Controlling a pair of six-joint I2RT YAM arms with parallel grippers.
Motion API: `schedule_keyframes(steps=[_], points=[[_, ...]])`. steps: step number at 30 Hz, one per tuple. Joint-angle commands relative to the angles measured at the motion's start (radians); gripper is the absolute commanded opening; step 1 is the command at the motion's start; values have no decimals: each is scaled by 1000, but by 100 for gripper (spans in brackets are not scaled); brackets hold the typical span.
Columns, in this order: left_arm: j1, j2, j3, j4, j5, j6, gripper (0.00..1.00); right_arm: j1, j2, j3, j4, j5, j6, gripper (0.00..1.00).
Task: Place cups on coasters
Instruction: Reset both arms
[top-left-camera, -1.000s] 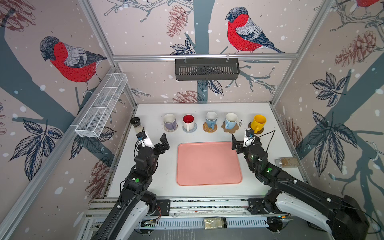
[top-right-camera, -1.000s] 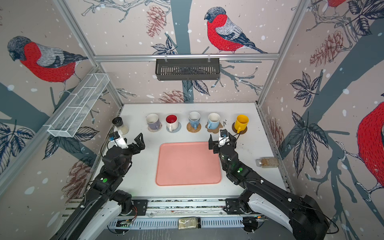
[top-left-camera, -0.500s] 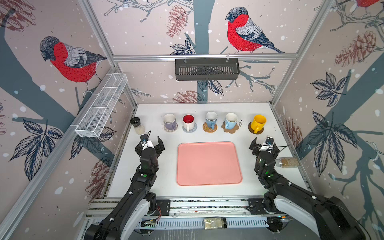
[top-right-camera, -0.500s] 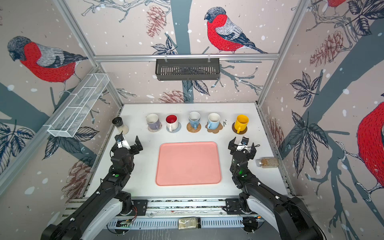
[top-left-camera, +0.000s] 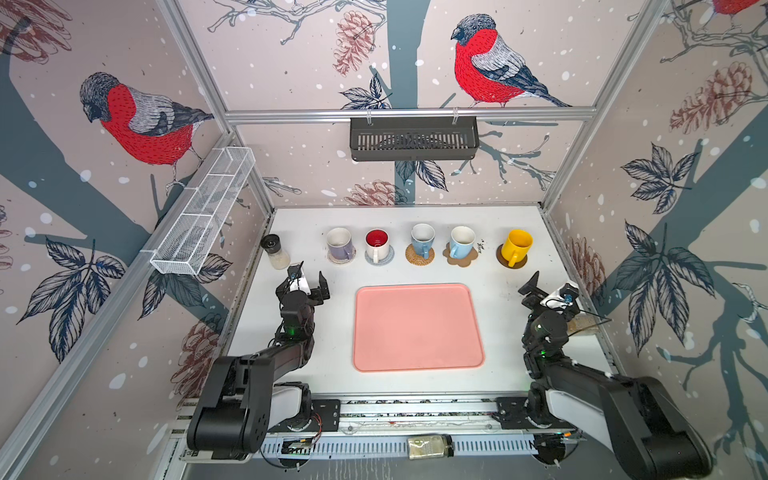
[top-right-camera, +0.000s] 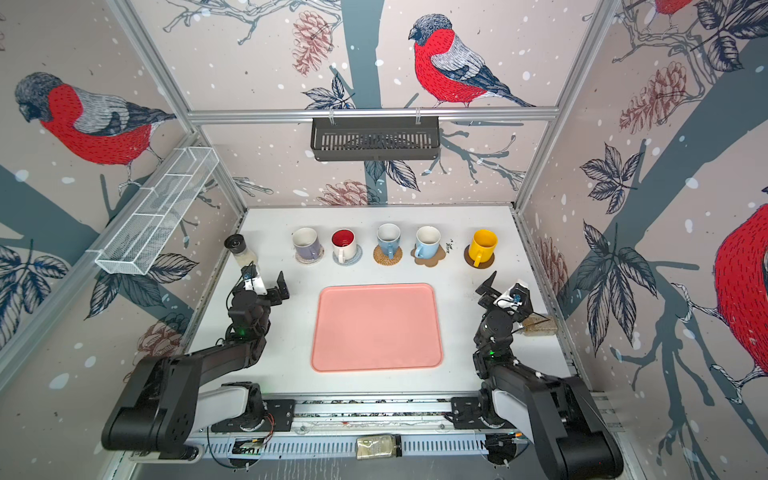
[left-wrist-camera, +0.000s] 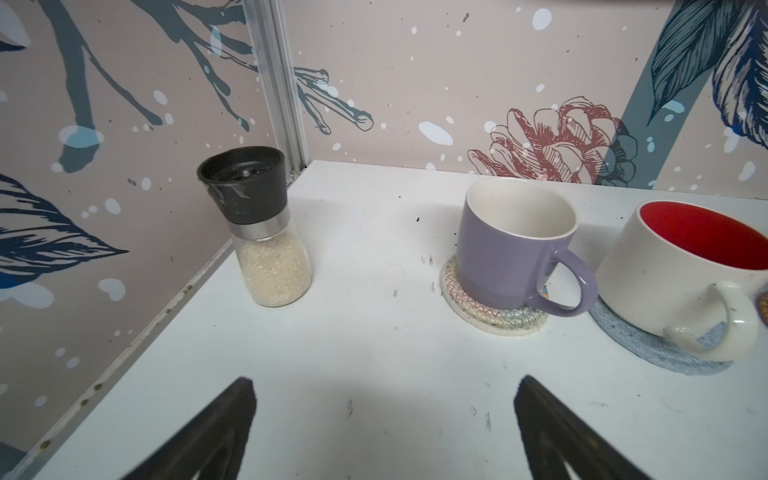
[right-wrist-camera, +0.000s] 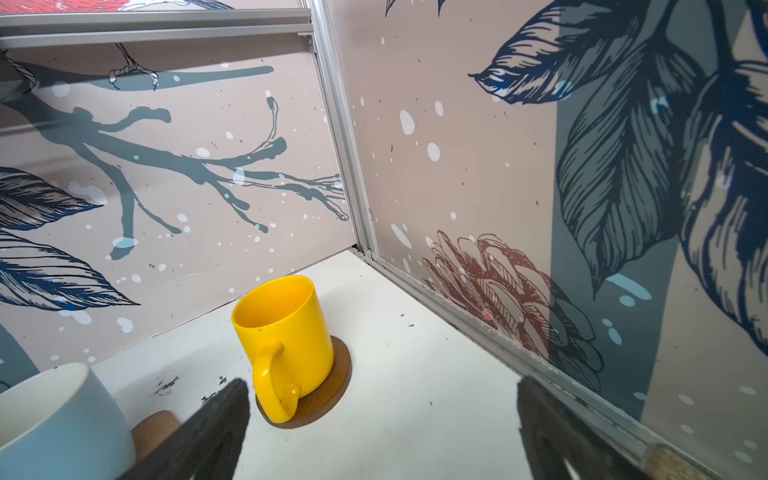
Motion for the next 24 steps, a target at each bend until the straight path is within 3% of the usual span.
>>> schedule_keyframes(steps=[1, 5, 8, 10, 14, 16, 17, 19, 24], points=[[3, 67, -14, 229, 23, 25, 97, -8, 112, -84, 286, -50, -24, 100], [-1, 142, -52, 359, -12, 16, 97, 6, 359, -83, 551, -78, -85, 99], [-18, 238, -93, 537, -29, 41, 98, 40, 363, -49, 455, -196, -159, 100], [-45, 324, -92, 663, -60, 89, 98, 50, 446, -30, 528, -173, -183, 99], [-54, 268, 39, 320, -61, 79, 97, 17, 401, 10, 393, -203, -150, 99], [2, 267, 80, 245, 38, 44, 97, -30, 374, 91, 202, -233, -98, 99], [4, 265, 81, 241, 41, 42, 97, -56, 362, 151, 56, -254, -69, 100], [3, 281, 62, 308, 42, 52, 98, -168, 358, 245, -140, -475, -11, 99], [-9, 274, 59, 300, 23, 55, 98, -131, 353, 224, -100, -412, -33, 100]])
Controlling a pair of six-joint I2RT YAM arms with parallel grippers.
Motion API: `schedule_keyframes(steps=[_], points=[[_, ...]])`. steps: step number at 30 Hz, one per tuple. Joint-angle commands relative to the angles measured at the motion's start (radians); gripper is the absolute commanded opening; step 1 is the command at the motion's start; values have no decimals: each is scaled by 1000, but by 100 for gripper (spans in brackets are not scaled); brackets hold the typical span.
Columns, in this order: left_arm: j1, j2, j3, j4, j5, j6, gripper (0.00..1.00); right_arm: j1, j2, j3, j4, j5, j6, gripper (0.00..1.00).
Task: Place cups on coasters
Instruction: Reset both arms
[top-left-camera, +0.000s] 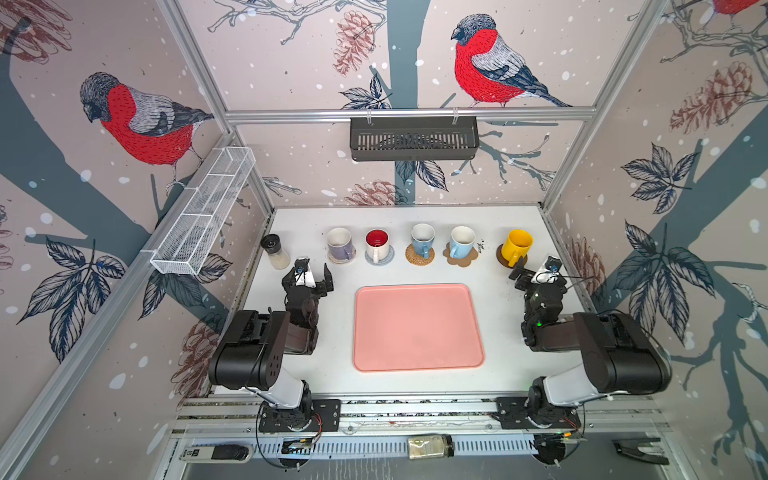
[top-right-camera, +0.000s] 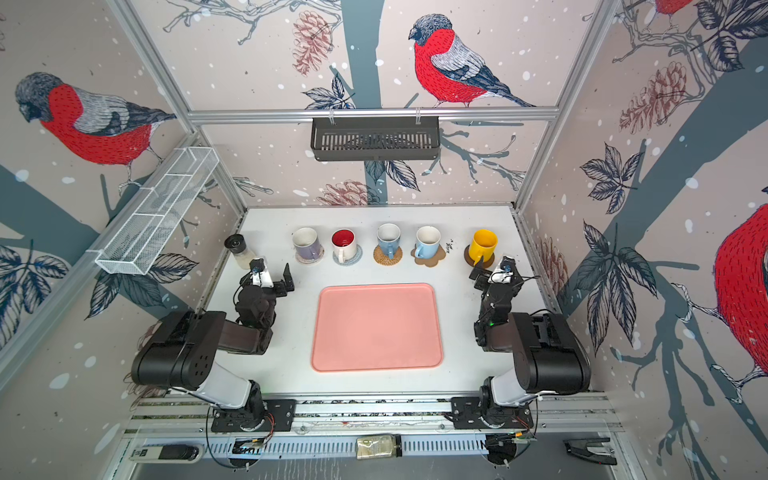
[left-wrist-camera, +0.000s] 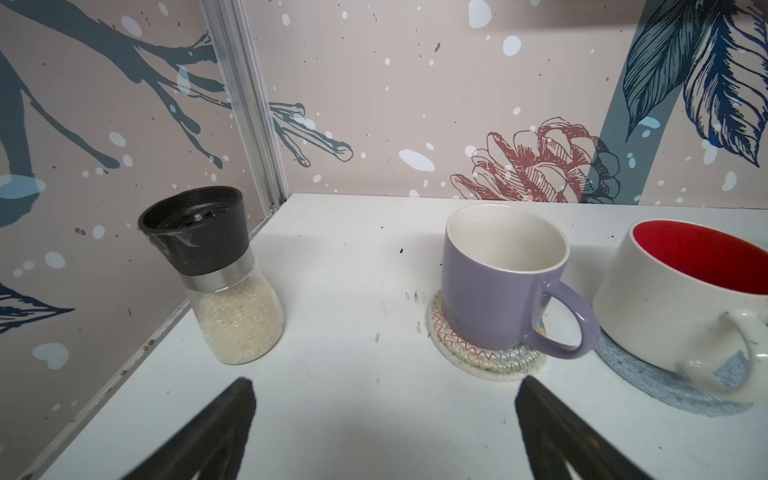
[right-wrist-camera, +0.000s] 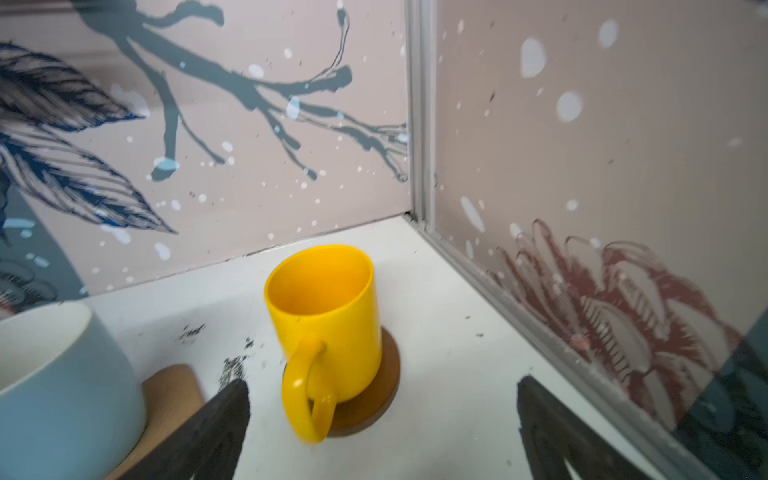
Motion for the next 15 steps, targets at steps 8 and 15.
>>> schedule_keyframes(steps=[8, 15], points=[[-41, 6, -28, 67, -70, 24, 98, 12, -3, 0, -54, -26, 16, 99], [-45, 8, -31, 81, -77, 29, 98, 0, 4, 13, -72, -55, 19, 99]])
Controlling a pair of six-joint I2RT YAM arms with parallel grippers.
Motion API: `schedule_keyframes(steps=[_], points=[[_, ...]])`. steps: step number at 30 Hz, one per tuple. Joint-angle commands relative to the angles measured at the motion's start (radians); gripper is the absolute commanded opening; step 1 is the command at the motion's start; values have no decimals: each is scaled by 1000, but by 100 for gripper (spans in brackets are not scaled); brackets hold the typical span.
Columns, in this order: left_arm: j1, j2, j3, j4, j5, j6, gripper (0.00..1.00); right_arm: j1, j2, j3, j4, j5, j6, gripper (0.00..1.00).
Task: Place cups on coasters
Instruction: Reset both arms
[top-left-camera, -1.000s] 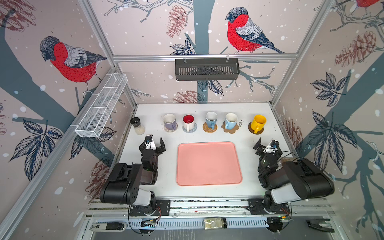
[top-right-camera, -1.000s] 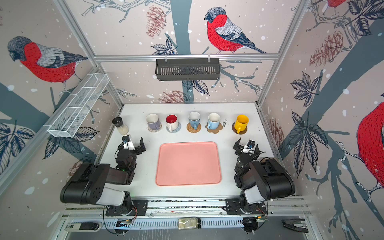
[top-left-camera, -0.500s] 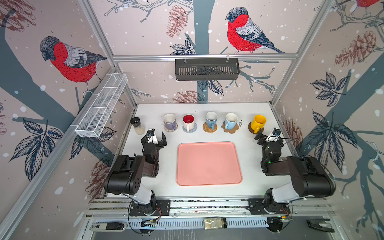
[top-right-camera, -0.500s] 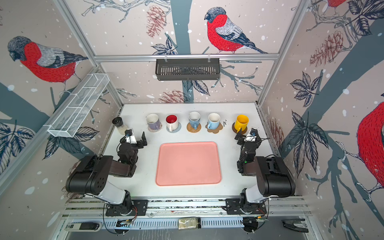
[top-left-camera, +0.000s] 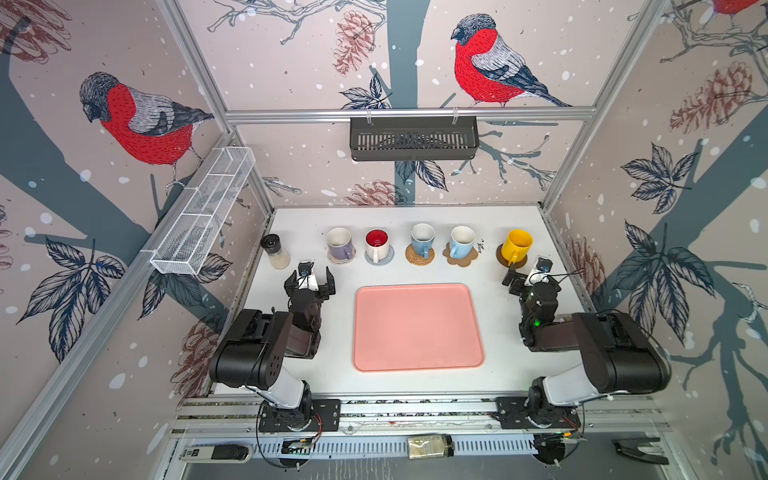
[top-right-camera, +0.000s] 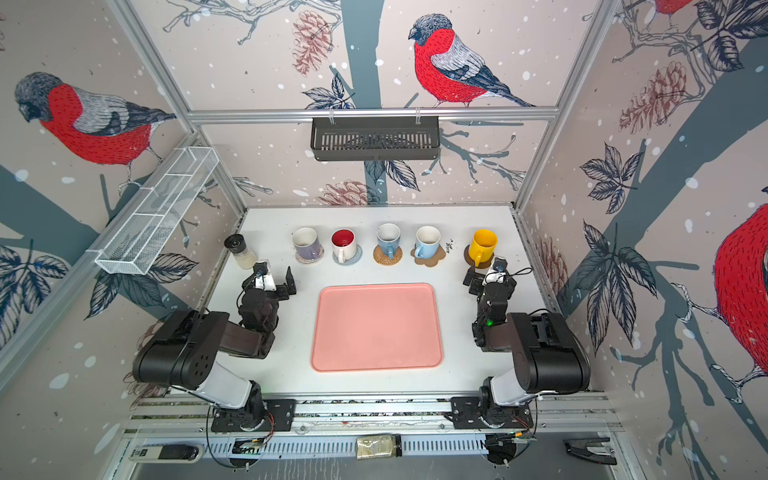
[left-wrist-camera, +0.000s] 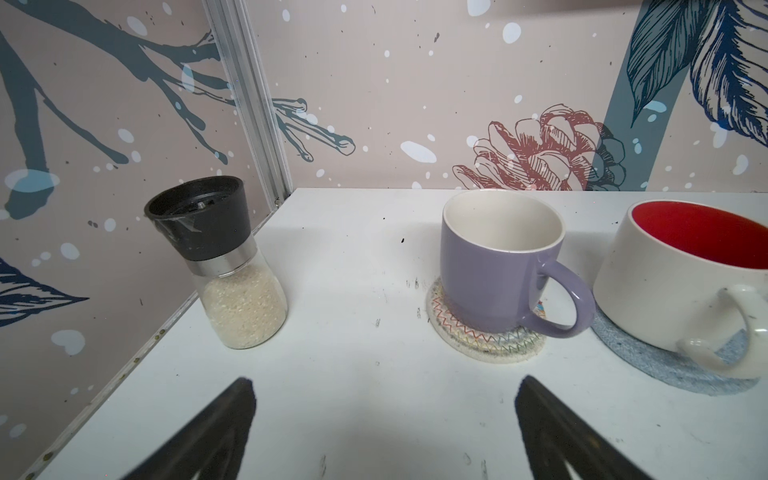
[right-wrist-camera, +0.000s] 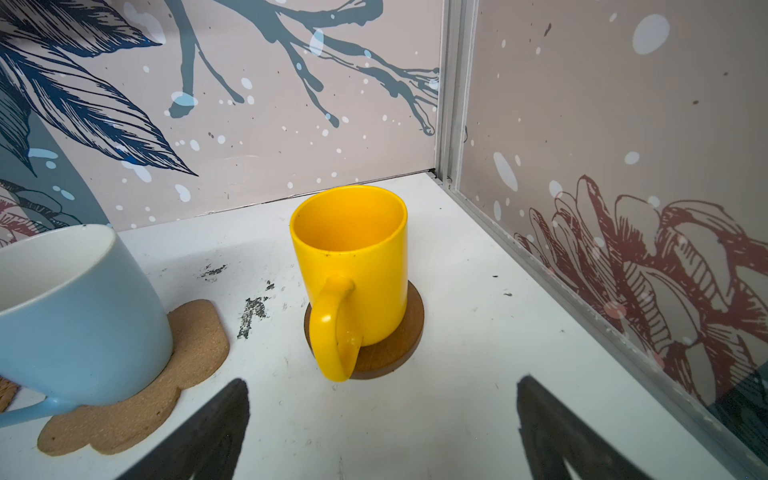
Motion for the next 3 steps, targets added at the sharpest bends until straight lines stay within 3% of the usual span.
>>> schedule_keyframes(steps=[1, 3], points=[[0, 1, -1, 50, -16, 9, 98, -17, 1, 14, -8, -55, 21, 99], [0, 2, 1, 51, -14, 9, 98, -16, -3, 6, 2, -53, 18, 99]])
